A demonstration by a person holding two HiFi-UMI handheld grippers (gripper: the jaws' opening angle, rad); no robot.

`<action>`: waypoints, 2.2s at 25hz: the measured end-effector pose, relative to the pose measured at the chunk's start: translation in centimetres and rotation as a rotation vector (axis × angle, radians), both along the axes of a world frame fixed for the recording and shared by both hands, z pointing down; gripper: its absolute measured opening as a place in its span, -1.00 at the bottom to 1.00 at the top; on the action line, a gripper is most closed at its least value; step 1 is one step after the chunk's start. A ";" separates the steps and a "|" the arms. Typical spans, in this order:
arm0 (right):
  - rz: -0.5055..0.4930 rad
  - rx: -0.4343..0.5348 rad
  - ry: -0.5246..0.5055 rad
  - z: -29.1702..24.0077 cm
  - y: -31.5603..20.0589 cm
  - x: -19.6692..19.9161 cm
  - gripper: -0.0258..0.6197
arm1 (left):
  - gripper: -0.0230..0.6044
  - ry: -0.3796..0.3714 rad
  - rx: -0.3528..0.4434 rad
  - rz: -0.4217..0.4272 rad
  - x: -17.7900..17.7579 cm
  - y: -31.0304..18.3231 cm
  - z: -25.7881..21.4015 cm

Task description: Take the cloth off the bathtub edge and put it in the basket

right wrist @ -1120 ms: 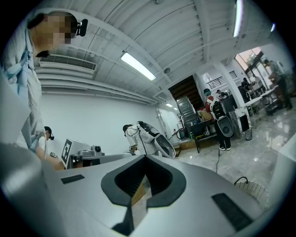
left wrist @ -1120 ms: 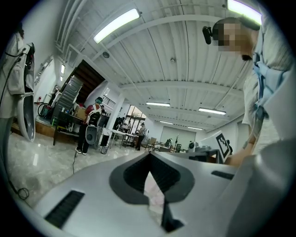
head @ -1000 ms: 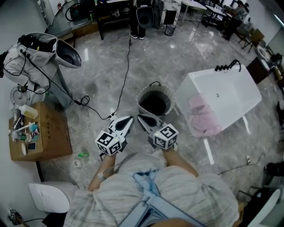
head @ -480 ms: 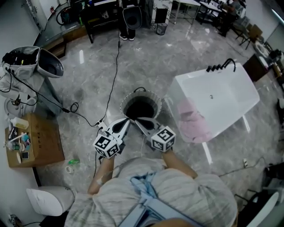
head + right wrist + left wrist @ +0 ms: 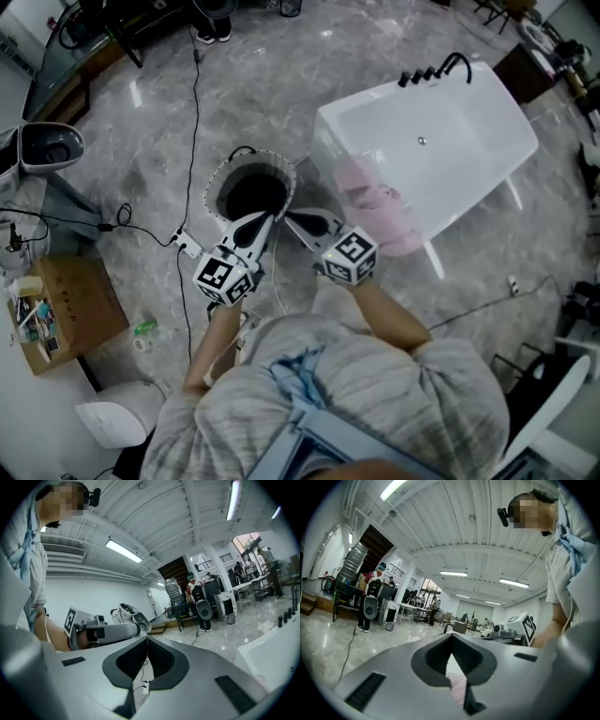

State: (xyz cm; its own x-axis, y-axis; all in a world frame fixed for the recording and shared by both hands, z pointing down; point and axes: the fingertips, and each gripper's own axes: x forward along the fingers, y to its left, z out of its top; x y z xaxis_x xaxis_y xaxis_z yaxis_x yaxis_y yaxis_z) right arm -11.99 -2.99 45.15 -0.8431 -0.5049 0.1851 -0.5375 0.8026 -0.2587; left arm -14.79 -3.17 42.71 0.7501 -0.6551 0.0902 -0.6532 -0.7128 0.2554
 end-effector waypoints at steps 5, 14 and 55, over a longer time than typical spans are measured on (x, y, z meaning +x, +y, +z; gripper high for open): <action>0.069 -0.017 0.021 1.2 -1.4 7.4 -0.91 | -0.92 -0.025 -0.008 0.050 8.1 -1.8 1.1; 0.159 -0.015 0.113 5.2 -4.5 16.8 -0.91 | -0.92 -0.149 -0.035 0.233 18.0 -4.4 5.5; 0.362 -0.491 0.586 30.6 0.4 41.8 0.19 | 0.21 -0.820 -0.016 1.189 40.1 -2.5 33.1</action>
State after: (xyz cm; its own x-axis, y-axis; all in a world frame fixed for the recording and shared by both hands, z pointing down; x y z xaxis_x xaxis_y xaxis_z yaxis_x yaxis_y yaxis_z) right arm 29.85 -2.61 75.76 -0.3439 -0.4735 0.8109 -0.8959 0.4240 -0.1324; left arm 25.35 -5.72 75.78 0.5743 0.3139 0.7561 0.3502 -0.9290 0.1197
